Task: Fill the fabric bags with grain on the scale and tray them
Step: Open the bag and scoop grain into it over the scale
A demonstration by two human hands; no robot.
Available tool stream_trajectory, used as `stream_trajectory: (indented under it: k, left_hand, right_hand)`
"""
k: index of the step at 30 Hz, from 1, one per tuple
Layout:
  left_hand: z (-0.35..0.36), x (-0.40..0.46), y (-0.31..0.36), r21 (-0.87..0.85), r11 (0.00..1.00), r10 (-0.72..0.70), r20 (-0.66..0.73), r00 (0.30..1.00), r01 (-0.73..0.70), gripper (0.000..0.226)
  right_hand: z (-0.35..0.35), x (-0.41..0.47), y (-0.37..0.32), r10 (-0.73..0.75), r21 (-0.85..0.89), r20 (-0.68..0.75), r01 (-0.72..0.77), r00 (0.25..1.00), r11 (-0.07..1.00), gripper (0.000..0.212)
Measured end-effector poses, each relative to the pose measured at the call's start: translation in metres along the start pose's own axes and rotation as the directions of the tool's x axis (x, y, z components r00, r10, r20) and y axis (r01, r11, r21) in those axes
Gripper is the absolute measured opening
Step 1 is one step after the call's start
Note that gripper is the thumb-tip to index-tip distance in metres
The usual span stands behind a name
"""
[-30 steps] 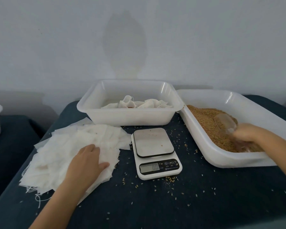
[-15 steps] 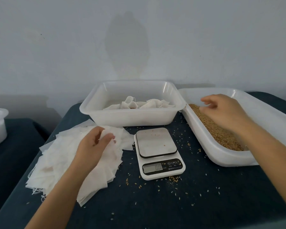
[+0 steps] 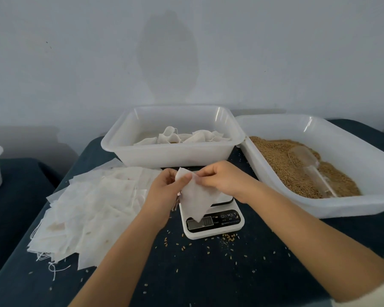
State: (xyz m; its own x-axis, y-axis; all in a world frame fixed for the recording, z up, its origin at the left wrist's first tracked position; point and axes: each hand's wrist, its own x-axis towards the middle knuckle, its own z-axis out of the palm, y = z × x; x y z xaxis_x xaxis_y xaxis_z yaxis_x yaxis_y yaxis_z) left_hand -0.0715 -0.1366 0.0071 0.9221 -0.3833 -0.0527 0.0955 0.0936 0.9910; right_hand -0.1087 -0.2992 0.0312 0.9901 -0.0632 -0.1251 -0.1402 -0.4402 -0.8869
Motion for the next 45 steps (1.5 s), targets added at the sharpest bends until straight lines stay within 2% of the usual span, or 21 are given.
stream_trajectory:
  k: [3,6,10,13,16,20,22,25,29,32,34,37,39,41,43,45]
  left_hand:
    - [-0.01,0.002,-0.006,-0.047,0.996,-0.068,0.074,0.995,0.072,0.018]
    - [-0.016,0.003,-0.013,-0.048,0.993,-0.099,0.093,0.991,0.103,0.007]
    - [-0.017,0.003,-0.022,-0.029,0.999,-0.044,0.039,0.998,0.046,0.004]
    - [-0.014,0.002,-0.023,0.156,0.986,0.051,0.034,0.998,-0.055,0.013]
    - [-0.009,0.004,-0.019,0.415,0.89,0.169,0.083,0.982,-0.188,0.019]
    - [-0.005,0.004,-0.004,0.641,0.653,0.316,0.254,0.914,-0.404,0.031]
    - [-0.004,0.004,0.004,0.672,0.536,0.372,0.356,0.857,-0.511,0.023]
    - [-0.005,0.006,0.015,0.687,0.435,0.399,0.432,0.809,-0.582,0.015]
    - [-0.005,0.006,0.025,0.689,0.373,0.378,0.499,0.78,-0.622,0.017]
    - [-0.005,0.005,0.03,0.671,0.331,0.367,0.557,0.745,-0.664,0.014]
    - [-0.006,0.004,0.031,0.696,0.211,0.375,0.591,0.714,-0.686,0.012]
    - [-0.007,0.002,0.031,0.764,0.013,0.416,0.583,0.698,-0.645,0.021]
    - [-0.004,0.002,0.031,0.775,-0.017,0.47,0.563,0.679,-0.632,0.017]
    - [-0.002,0.003,0.031,0.756,-0.005,0.496,0.57,0.655,-0.655,0.006]
    - [-0.003,0.007,0.029,0.743,0.029,0.468,0.58,0.666,-0.668,0.003]
    - [-0.004,0.011,0.023,0.752,0.067,0.411,0.579,0.705,-0.656,0.013]
  right_hand:
    - [-0.004,-0.002,0.004,0.024,0.03,-0.044,-0.023,0.999,0.999,0.01]
    - [-0.006,-0.003,0.01,0.044,0.079,-0.08,-0.038,0.996,0.996,0.01]
    - [-0.004,-0.006,0.016,0.065,0.096,-0.065,-0.059,0.996,0.994,0.009]
    - [-0.005,-0.008,0.016,0.036,0.055,-0.05,-0.033,0.998,0.998,0.008]
    - [-0.006,-0.007,0.014,-0.02,0.083,-0.053,0.024,0.998,0.996,0.005]
    - [-0.012,-0.004,0.002,-0.024,0.134,-0.047,0.03,0.999,0.991,0.016]
    - [-0.017,-0.002,-0.004,-0.009,0.101,0.001,0.009,1.0,0.995,0.017]
    - [-0.023,-0.001,-0.012,0.015,-0.019,0.114,-0.013,0.993,1.0,0.006]
    - [-0.028,-0.003,-0.02,0.031,-0.097,0.187,-0.013,0.982,0.995,0.025]
    - [-0.024,-0.003,-0.023,-0.016,-0.181,0.116,0.037,0.993,0.983,0.028]
    - [-0.022,-0.002,-0.024,-0.073,-0.206,0.006,0.073,0.997,0.976,0.026]
    - [-0.02,-0.003,-0.026,-0.141,-0.245,-0.097,0.114,0.985,0.963,0.027]
    - [-0.019,-0.004,-0.025,-0.156,-0.368,-0.091,0.112,0.983,0.923,0.031]
    - [-0.017,-0.005,-0.023,-0.128,-0.467,-0.056,0.087,0.99,0.88,0.034]
    - [-0.014,-0.006,-0.021,-0.107,-0.476,-0.046,0.073,0.993,0.876,0.031]
    - [-0.011,-0.007,-0.02,-0.115,-0.432,-0.071,0.073,0.991,0.899,0.025]
